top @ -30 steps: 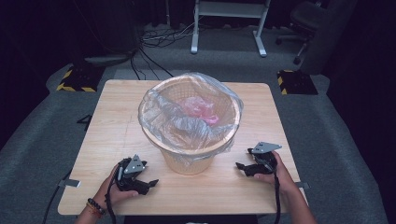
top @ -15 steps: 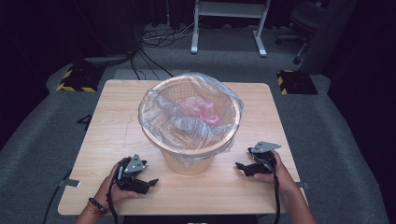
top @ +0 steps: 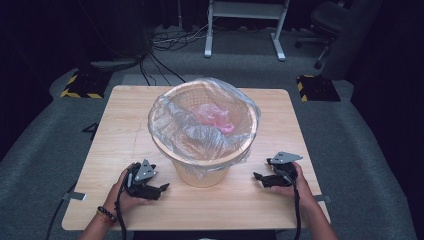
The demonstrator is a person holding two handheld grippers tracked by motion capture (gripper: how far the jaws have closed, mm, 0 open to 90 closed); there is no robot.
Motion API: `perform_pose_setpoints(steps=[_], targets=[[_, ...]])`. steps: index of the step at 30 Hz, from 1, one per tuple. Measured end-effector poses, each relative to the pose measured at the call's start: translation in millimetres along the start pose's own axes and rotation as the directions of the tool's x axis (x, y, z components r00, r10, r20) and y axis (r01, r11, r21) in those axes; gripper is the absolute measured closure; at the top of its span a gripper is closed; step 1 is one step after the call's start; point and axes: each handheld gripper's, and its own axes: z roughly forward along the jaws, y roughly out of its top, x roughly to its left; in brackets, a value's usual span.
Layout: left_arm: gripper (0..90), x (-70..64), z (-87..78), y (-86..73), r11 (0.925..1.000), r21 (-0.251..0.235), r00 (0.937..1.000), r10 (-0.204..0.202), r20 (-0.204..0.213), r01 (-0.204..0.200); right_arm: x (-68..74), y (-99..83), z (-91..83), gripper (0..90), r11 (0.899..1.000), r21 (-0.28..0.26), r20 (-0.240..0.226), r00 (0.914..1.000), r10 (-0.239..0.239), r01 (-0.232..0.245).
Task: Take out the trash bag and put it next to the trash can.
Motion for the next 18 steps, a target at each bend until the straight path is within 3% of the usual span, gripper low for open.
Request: perform_pose_setpoints(steps=[6, 8, 10, 11, 14, 17, 18], targets=[[17.7, 6.2, 2.2, 2.0, 0.9999, -0.01, 0.9995, 0.004, -0.031, -0.005, 4.4, -0.5, -1.7, 20.7, 0.999, -0.021, 0.036, 0.9988, -0.033, 0.034], [17.7, 9.9, 2.2, 2.3, 0.9992, -0.04, 0.999, 0.004, -0.044, -0.006, 5.2, 0.4, -1.0, 20.5, 0.999, -0.025, 0.041, 0.9989, -0.023, 0.024], [17.9, 20.5, 3.6, 3.4, 0.9986, -0.048, 0.9994, -0.022, -0.026, 0.02, 5.9, 2.4, 0.9, 20.5, 0.999, -0.03, 0.046, 0.9985, -0.029, 0.03], [18.0, 20.5, 3.6, 3.4, 0.9986, -0.048, 0.9994, -0.022, -0.026, 0.02, 5.5, 3.4, 1.9, 20.9, 0.999, -0.035, 0.051, 0.9983, -0.027, 0.029], [18.3, 32.7, 4.2, 3.1, 0.9957, -0.062, 0.9968, -0.071, -0.036, 0.069, 5.0, 5.8, 3.7, 21.3, 0.998, -0.047, 0.057, 0.9976, -0.04, 0.042], [18.3, 44.0, 1.8, 4.5, 0.9955, -0.069, 0.9967, -0.068, -0.044, 0.065, 4.5, 13.4, 2.6, 22.8, 0.995, -0.078, 0.076, 0.9951, -0.062, 0.068], [18.8, 47.2, -0.2, 6.4, 0.9945, -0.088, 0.9957, -0.064, -0.067, 0.058, 4.3, 17.3, 1.0, 23.2, 0.993, -0.093, 0.081, 0.9947, -0.064, 0.071]])
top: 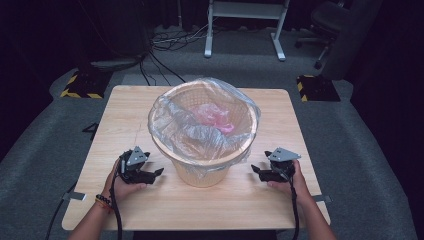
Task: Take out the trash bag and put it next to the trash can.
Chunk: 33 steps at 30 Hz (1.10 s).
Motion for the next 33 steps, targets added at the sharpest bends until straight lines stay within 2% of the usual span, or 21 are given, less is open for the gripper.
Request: perform_pose_setpoints(steps=[2, 3, 5, 7, 8, 10, 12, 13, 14, 17, 18, 20, 21, 22, 23, 24, 25, 26, 27, 30, 33], targets=[[18.5, 8.3, -4.9, 6.9, 0.9988, -0.046, 0.9998, -0.018, -0.004, 0.018, -3.7, 14.0, -3.5, 24.5, 0.998, -0.06, 0.03, 0.9995, 0.012, -0.011], [18.5, 12.0, -8.6, 11.5, 0.9969, -0.074, 0.9996, -0.025, -0.01, 0.025, -3.7, 14.0, -3.5, 24.5, 0.998, -0.06, 0.03, 0.9995, 0.012, -0.011], [18.6, 18.4, -18.0, 21.9, 0.9882, -0.148, 0.999, -0.043, -0.01, 0.041, -5.8, 23.8, -6.9, 25.2, 0.995, -0.096, 0.059, 0.9983, 0.007, -0.002], [18.8, 21.9, -26.7, 32.2, 0.9758, -0.207, 0.9975, -0.07, -0.001, 0.069, -7.6, 32.9, -11.4, 26.4, 0.992, -0.123, 0.087, 0.9959, -0.022, 0.032], [18.7, 21.7, -30.7, 36.7, 0.9703, -0.231, 0.9973, -0.073, -0.002, 0.07, -8.3, 43.6, -16.2, 26.8, 0.991, -0.13, 0.121, 0.9922, -0.028, 0.044], [18.6, 18.3, -38.8, 43.4, 0.9566, -0.284, 0.9976, -0.069, -0.005, 0.065, -8.2, 48.2, -19.1, 27.3, 0.988, -0.147, 0.132, 0.9908, -0.031, 0.05], [18.5, 12.5, -47.2, 47.8, 0.9423, -0.332, 0.9986, -0.05, -0.019, 0.041, -6.9, 58.4, -25.3, 27.9, 0.976, -0.214, 0.148, 0.9888, -0.017, 0.049], [18.4, 3.4, -55.0, 51.4, 0.9287, -0.37, 0.9991, -0.03, -0.029, 0.017, -6.1, 60.7, -26.0, 27.9, 0.972, -0.232, 0.146, 0.9892, -0.015, 0.049], [18.4, 3.4, -55.0, 51.4, 0.9287, -0.37, 0.9991, -0.03, -0.029, 0.017, -6.1, 60.7, -26.0, 27.9, 0.972, -0.232, 0.146, 0.9892, -0.015, 0.049], [18.4, -13.5, -64.9, 58.5, 0.9285, -0.369, 0.9978, 0.016, -0.065, -0.038, -1.2, 66.3, -27.2, 29.4, 0.964, -0.258, 0.164, 0.9861, -0.026, 0.068], [18.3, -18.6, -68.3, 59.9, 0.9249, -0.377, 0.997, 0.024, -0.073, -0.05, 5.1, 68.0, -30.7, 30.3, 0.954, -0.292, 0.165, 0.9859, -0.027, 0.075], [18.3, -31.1, -77.8, 63.3, 0.9034, -0.424, 0.9973, 0.041, -0.062, -0.063, 14.2, 67.9, -35.7, 32.2, 0.937, -0.335, 0.179, 0.9831, -0.041, 0.1], [18.3, -31.1, -77.8, 63.3, 0.9034, -0.424, 0.9973, 0.041, -0.062, -0.063, 19.5, 69.1, -37.2, 32.6, 0.933, -0.336, 0.191, 0.9797, -0.062, 0.124], [18.1, -38.1, -82.4, 65.3, 0.8927, -0.446, 0.9977, 0.044, -0.051, -0.062, 24.7, 70.9, -39.2, 32.6, 0.929, -0.33, 0.22, 0.9707, -0.098, 0.168], [18.2, -38.1, -82.4, 65.3, 0.8927, -0.446, 0.9977, 0.044, -0.051, -0.062, 24.7, 70.9, -39.2, 32.6, 0.929, -0.33, 0.22, 0.9707, -0.098, 0.168], [18.2, -41.0, -84.3, 66.2, 0.8891, -0.453, 0.9976, 0.049, -0.05, -0.066, 30.1, 72.2, -42.0, 33.0, 0.92, -0.337, 0.245, 0.9623, -0.119, 0.2], [18.2, -47.8, -87.5, 68.1, 0.8852, -0.457, 0.9961, 0.065, -0.059, -0.085, 37.2, 74.4, -47.8, 33.8, 0.903, -0.37, 0.245, 0.9603, -0.134, 0.22], [18.2, -47.8, -87.5, 68.1, 0.8852, -0.457, 0.9961, 0.065, -0.059, -0.085, 39.8, 75.4, -49.5, 34.2, 0.897, -0.376, 0.255, 0.9567, -0.141, 0.232], [18.2, -54.4, -90.0, 69.9, 0.877, -0.47, 0.9947, 0.074, -0.071, -0.099, 42.1, 76.3, -50.9, 34.2, 0.893, -0.377, 0.264, 0.9528, -0.15, 0.245], [18.8, -60.2, -91.6, 72.5, 0.8709, -0.482, 0.9952, 0.082, -0.053, -0.097, 46.5, 78.0, -52.8, 35.3, 0.884, -0.382, 0.273, 0.947, -0.169, 0.268], [21.4, -67.8, -93.5, 76.3, 0.8692, -0.483, 0.9943, 0.093, -0.052, -0.107, 53.8, 80.5, -54.0, 39.0, 0.863, -0.401, 0.302, 0.9334, -0.193, 0.308]])
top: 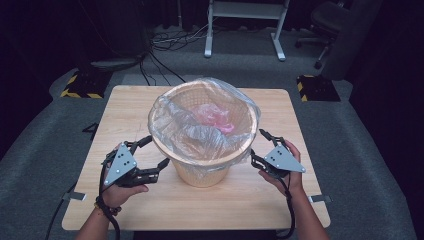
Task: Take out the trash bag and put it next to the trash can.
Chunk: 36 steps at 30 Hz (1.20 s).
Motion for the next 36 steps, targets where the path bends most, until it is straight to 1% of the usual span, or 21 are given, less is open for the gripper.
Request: perform_pose_setpoints(steps=[2, 3, 4, 6, 10, 12, 14, 15, 17, 18, 20, 21, 24, 26, 28, 31, 32, 33, 34, 35, 36], targets=[[21.4, -4.0, -1.4, 2.9, 0.9999, -0.01, 0.9999, 0.011, 0.0, -0.011, 1.9, 2.6, -1.5, 43.9, 0.999, -0.026, 0.021, 0.9995, -0.022, 0.023], [21.4, -5.1, -2.0, 3.7, 0.9998, -0.013, 0.9999, 0.014, -0.002, -0.014, 2.4, 4.2, -3.5, 46.7, 0.998, -0.052, 0.025, 0.9994, -0.023, 0.024], [21.5, -6.7, -2.8, 4.7, 0.9998, -0.018, 0.9999, 0.012, -0.001, -0.012, 2.6, 5.2, -4.9, 50.4, 0.998, -0.066, 0.027, 0.9994, -0.023, 0.025], [21.7, -10.7, -4.3, 7.0, 0.9993, -0.034, 0.9999, 0.016, -0.006, -0.016, 3.5, 7.8, -8.8, 56.5, 0.995, -0.097, 0.027, 0.9992, -0.031, 0.033], [22.3, -21.4, -7.4, 13.2, 0.9974, -0.052, 0.9986, 0.048, -0.022, -0.049, 7.2, 15.1, -16.9, 69.0, 0.988, -0.142, 0.025, 0.9976, -0.065, 0.068], [23.4, -24.9, -7.1, 15.2, 0.9977, -0.048, 0.9986, 0.046, -0.028, -0.047, 9.7, 18.8, -19.9, 74.5, 0.985, -0.153, 0.029, 0.9963, -0.081, 0.085], [24.3, -27.0, -6.7, 16.3, 0.9977, -0.052, 0.9987, 0.042, -0.03, -0.043, 11.9, 21.6, -22.1, 80.0, 0.982, -0.16, 0.022, 0.9948, -0.099, 0.102], [25.1, -27.0, -6.7, 16.3, 0.9977, -0.052, 0.9987, 0.042, -0.03, -0.043, 11.9, 21.6, -22.1, 80.0, 0.982, -0.16, 0.022, 0.9948, -0.099, 0.102], [25.5, -27.7, -6.4, 16.5, 0.9978, -0.051, 0.9985, 0.04, -0.036, -0.042, 14.3, 23.9, -24.9, 85.5, 0.978, -0.167, 0.03, 0.9923, -0.12, 0.124], [25.7, -27.8, -6.3, 16.5, 0.9978, -0.053, 0.9986, 0.037, -0.039, -0.039, 14.6, 24.6, -25.7, 87.0, 0.978, -0.169, 0.034, 0.9919, -0.122, 0.126], [26.0, -29.0, -5.8, 16.5, 0.9978, -0.053, 0.9979, 0.037, -0.053, -0.04, 14.3, 25.9, -28.5, 90.0, 0.976, -0.181, 0.026, 0.9925, -0.119, 0.122], [26.3, -29.5, -5.4, 16.4, 0.9977, -0.056, 0.9975, 0.036, -0.061, -0.039, 14.0, 26.4, -30.0, 90.0, 0.975, -0.185, 0.031, 0.9922, -0.121, 0.125], [28.6, -29.8, -3.3, 14.9, 0.9976, -0.056, 0.9973, 0.037, -0.064, -0.04, 10.7, 29.1, -34.9, 90.0, 0.973, -0.198, 0.047, 0.9927, -0.111, 0.118], [33.9, -27.9, -1.9, 13.2, 0.9984, -0.049, 0.9984, 0.024, -0.052, -0.026, 8.1, 31.2, -37.9, 90.0, 0.972, -0.211, 0.052, 0.9939, -0.098, 0.107], [37.6, -26.3, -2.4, 12.8, 0.9988, -0.046, 0.9987, 0.016, -0.049, -0.018, 5.9, 33.8, -40.4, 90.0, 0.97, -0.224, 0.056, 0.9945, -0.088, 0.098], [38.1, -27.1, -2.4, 12.9, 0.9984, -0.05, 0.9978, 0.022, -0.063, -0.025, 5.1, 35.8, -42.3, 90.0, 0.967, -0.234, 0.059, 0.9945, -0.086, 0.097], [38.3, -27.3, -2.8, 12.9, 0.9982, -0.051, 0.997, 0.027, -0.072, -0.031, 5.5, 36.6, -40.8, 88.2, 0.97, -0.204, 0.06, 0.991, -0.12, 0.13], [38.7, -27.3, -2.8, 12.9, 0.9982, -0.051, 0.997, 0.027, -0.072, -0.031, 5.5, 36.6, -40.8, 88.2, 0.97, -0.204, 0.06, 0.991, -0.12, 0.13], [39.5, -27.1, -2.8, 12.8, 0.9982, -0.052, 0.9969, 0.026, -0.075, -0.03, 7.5, 33.6, -36.9, 75.4, 0.968, -0.165, 0.133, 0.9765, -0.17, 0.191], [39.5, -26.4, -3.0, 12.8, 0.9982, -0.05, 0.9968, 0.028, -0.075, -0.032, 7.5, 33.6, -36.9, 75.4, 0.968, -0.165, 0.133, 0.9765, -0.17, 0.191], [46.6, -25.2, -2.5, 12.8, 0.9983, -0.054, 0.9962, 0.018, -0.085, -0.023, 5.8, 27.6, -30.1, 68.3, 0.969, -0.117, 0.166, 0.9663, -0.197, 0.217]])
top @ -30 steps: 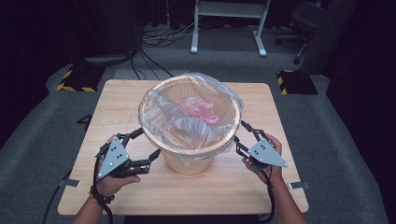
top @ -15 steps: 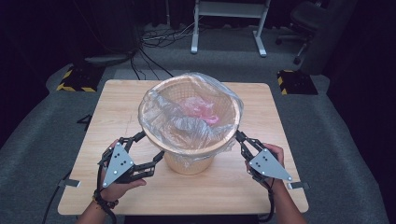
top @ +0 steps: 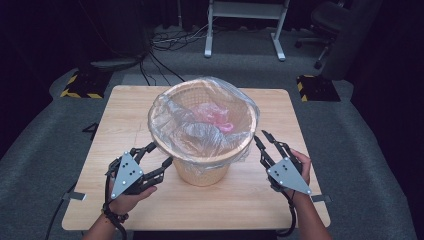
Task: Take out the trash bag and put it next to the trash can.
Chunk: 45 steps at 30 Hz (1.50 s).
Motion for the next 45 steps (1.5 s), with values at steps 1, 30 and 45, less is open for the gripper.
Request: perform_pose_setpoints(steps=[1, 30, 45], targets=[[50.3, 0.0, 0.0, 0.0, 1.0, 0.0, 1.0, 0.0, 0.0, 0.0, 0.0, 0.0, 0.0, 68.3, 1.0, 0.0, 0.0, 1.0, 0.0, 0.0], [71.4, 21.5, 0.5, 0.4, 0.9997, 0.023, 0.9884, -0.001, -0.152, 0.005, 16.1, 18.0, 7.2, 90.0, 0.967, -0.02, 0.02, 0.9675, -0.252, 0.252], [44.2, 23.4, -9.4, 2.1, 1.0, -0.005, 0.9879, -0.003, -0.155, 0.002, 10.7, 25.9, -2.3, 90.0, 0.974, -0.04, 0.032, 0.9741, -0.224, 0.225]])
